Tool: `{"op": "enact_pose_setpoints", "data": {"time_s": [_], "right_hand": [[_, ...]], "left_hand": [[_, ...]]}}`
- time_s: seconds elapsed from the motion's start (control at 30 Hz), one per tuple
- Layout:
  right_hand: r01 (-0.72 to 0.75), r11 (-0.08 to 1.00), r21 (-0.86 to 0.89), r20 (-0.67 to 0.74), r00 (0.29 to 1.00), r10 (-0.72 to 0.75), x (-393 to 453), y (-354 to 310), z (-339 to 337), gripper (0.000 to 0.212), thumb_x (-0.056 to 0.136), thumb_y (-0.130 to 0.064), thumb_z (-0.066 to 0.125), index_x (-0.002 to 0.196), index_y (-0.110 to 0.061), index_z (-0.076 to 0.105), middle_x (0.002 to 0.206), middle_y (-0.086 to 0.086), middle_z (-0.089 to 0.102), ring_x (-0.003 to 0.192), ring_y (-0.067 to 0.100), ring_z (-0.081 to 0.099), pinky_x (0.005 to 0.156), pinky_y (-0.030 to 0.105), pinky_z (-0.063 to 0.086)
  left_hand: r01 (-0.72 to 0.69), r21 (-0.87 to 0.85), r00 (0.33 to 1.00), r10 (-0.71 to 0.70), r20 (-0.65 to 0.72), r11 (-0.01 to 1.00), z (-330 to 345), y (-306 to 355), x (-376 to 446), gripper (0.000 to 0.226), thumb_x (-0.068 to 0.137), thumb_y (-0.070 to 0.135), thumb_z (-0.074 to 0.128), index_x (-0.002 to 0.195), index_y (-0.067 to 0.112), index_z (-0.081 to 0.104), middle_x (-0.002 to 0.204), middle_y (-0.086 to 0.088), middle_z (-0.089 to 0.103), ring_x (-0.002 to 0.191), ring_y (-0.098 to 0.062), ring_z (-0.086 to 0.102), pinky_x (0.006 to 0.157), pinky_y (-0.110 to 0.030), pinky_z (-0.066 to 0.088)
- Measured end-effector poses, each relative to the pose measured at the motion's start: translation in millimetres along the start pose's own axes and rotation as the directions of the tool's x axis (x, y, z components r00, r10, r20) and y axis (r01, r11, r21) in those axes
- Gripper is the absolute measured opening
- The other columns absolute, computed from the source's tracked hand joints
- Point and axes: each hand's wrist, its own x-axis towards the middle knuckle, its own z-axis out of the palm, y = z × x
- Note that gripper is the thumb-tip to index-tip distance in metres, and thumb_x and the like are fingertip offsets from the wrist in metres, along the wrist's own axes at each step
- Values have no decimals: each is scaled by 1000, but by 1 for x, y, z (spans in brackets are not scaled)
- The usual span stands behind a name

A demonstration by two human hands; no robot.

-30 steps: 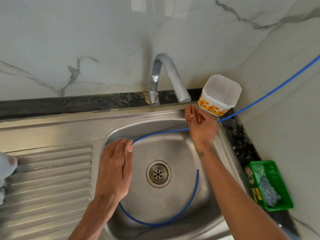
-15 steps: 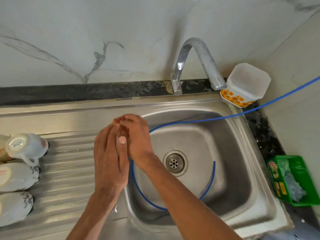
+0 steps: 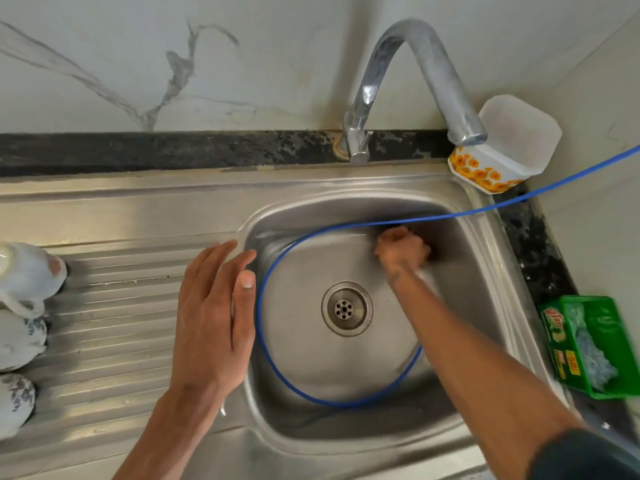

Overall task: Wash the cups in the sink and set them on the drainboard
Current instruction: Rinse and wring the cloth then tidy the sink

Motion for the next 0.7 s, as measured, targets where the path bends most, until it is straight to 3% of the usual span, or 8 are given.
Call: {"op": "enact_pose_setpoints", "data": {"time_s": [0.07,0.17,0.27,0.33,0.47,0.5,0.6,0.7], "right_hand": [[116,976,-186,-51,991,-128,-33,-26,22,38,88,-15,56,124,-9,64,121,19,66,119,40,53,98,47,41],[521,849,-92,38,853,-520,-89,-17,46,45,62,0,55,103,-12,71,106,17,66,107,42,56,96,49,37],[777,607,166,222,570,-791,-160,8,63,45,67,5,63,106,-17,72,117,9,64,113,37,55,103,45,42],[784,546,295,402,417,-815,-192,27,57,39,78,-3,67,114,-18,71,123,4,63,118,29,54,104,41,44],[875,314,369,705,-43,-708,-182,114,11,15,87,-17,74,101,-15,77,117,4,67,112,28,59,96,38,47],[886,330,325,798,-70,-598,-168,125,-11,11,85,-15,76,97,-16,77,111,3,69,107,25,61,93,36,49],[919,394,26,974,66,-219,-104,102,-66,11,80,-18,83,77,-13,73,73,0,69,70,12,59,66,25,47],[866,488,-114,921,276,-275,-38,38,-89,20,83,-33,83,89,-14,80,82,-1,78,76,12,72,74,26,57]], "left_hand": [[-8,8,999,8,32,1000,5,1,-7,50,112,32,31,135,6,66,145,-12,59,143,-30,45,124,-37,29],[-37,7,997,36,67,999,9,7,-12,47,111,29,33,132,5,67,143,-13,60,141,-32,47,123,-42,33],[-63,-4,994,63,88,998,13,14,-13,46,111,28,34,131,4,68,140,-15,62,138,-34,51,120,-50,37],[-63,-7,993,63,103,998,14,17,-14,48,112,30,33,132,4,67,141,-14,62,139,-34,51,118,-53,38],[-49,-14,993,50,105,999,15,24,-16,49,112,32,31,132,5,67,140,-14,62,139,-33,50,117,-54,39],[-47,-13,994,48,101,999,16,25,-17,49,112,31,31,131,5,67,139,-14,62,138,-33,50,117,-53,39],[-51,-19,994,52,98,999,20,32,-19,49,112,32,32,130,6,68,138,-13,62,135,-33,51,119,-45,38],[-56,-23,990,59,130,998,27,35,-21,50,112,35,32,130,6,68,137,-12,63,135,-31,51,120,-34,34]]}}
